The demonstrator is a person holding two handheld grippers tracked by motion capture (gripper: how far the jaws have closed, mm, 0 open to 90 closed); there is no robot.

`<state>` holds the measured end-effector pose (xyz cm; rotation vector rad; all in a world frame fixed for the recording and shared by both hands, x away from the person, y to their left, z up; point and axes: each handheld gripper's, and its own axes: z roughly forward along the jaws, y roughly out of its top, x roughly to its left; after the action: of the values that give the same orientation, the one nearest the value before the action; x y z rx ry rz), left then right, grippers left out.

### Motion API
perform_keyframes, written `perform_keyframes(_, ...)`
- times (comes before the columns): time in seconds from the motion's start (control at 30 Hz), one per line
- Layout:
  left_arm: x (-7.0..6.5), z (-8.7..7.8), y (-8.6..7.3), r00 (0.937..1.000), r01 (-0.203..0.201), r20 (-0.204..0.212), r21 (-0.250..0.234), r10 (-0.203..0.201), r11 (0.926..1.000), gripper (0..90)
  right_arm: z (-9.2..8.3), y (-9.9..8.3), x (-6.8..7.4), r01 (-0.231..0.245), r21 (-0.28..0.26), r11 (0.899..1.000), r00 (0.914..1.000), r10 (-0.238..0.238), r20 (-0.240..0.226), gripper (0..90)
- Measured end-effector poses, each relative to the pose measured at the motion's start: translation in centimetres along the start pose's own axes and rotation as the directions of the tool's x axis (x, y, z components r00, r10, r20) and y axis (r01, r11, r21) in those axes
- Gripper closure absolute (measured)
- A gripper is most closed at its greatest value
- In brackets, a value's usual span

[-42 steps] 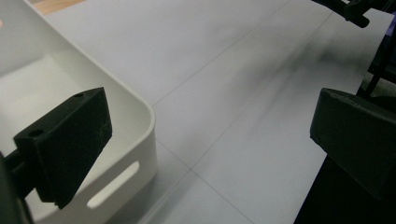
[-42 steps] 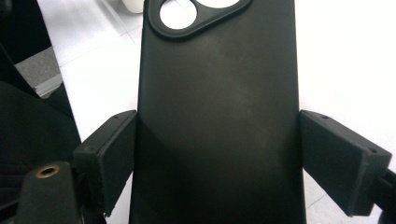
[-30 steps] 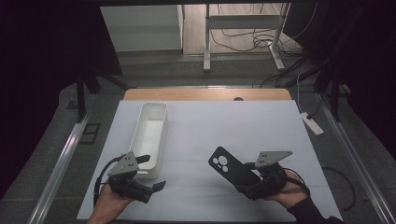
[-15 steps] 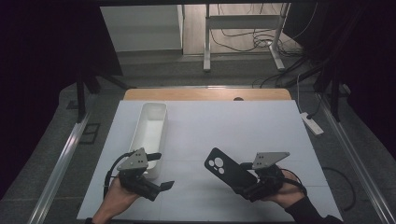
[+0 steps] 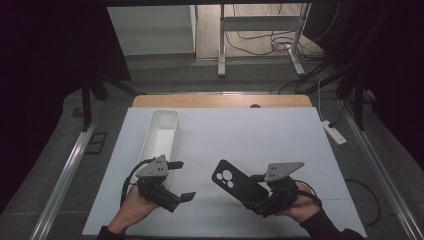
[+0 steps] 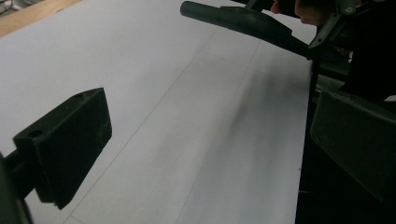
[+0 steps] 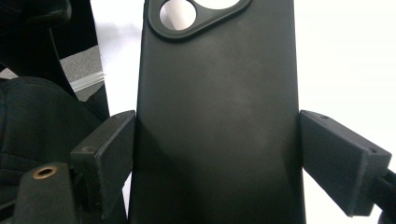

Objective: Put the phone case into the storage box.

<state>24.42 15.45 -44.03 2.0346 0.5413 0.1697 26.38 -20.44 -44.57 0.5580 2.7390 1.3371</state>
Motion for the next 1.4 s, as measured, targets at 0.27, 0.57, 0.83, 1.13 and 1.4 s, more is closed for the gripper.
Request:
perform_keyframes(0.27, 0.1, 0.7, 0.7, 0.9995, -0.004, 0.032, -0.014, 0.005, 0.9999, 0.0, 0.2, 0.1, 0.2, 0.010, -0.008, 1.000, 0.9998, -0.011, -0.018, 14.9)
perform_keyframes(0.57, 0.1, 1.7, 1.1, 0.9964, -0.032, 0.078, -0.018, 0.034, 0.9993, 0.0, 0.4, 0.3, 0.5, 0.025, -0.024, 0.999, 0.9985, -0.026, -0.048, 14.9)
perform_keyframes(0.83, 0.3, 2.4, 1.4, 0.9925, -0.042, 0.113, -0.029, 0.046, 0.9987, 0.0, 0.6, 0.6, 0.5, 0.037, -0.036, 0.999, 0.9956, -0.040, -0.085, 14.9)
perform_keyframes(1.13, 0.1, 2.8, 1.7, 0.9847, -0.063, 0.159, -0.049, 0.070, 0.9968, 0.0, 0.9, 1.0, 1.0, 0.068, -0.052, 0.996, 0.9896, -0.074, -0.123, 14.9)
perform_keyframes(1.4, -0.4, 2.8, 1.7, 0.9780, -0.068, 0.193, -0.070, 0.080, 0.9953, 0.0, 1.2, 1.4, 1.3, 0.082, -0.061, 0.995, 0.9853, -0.090, -0.145, 14.8)
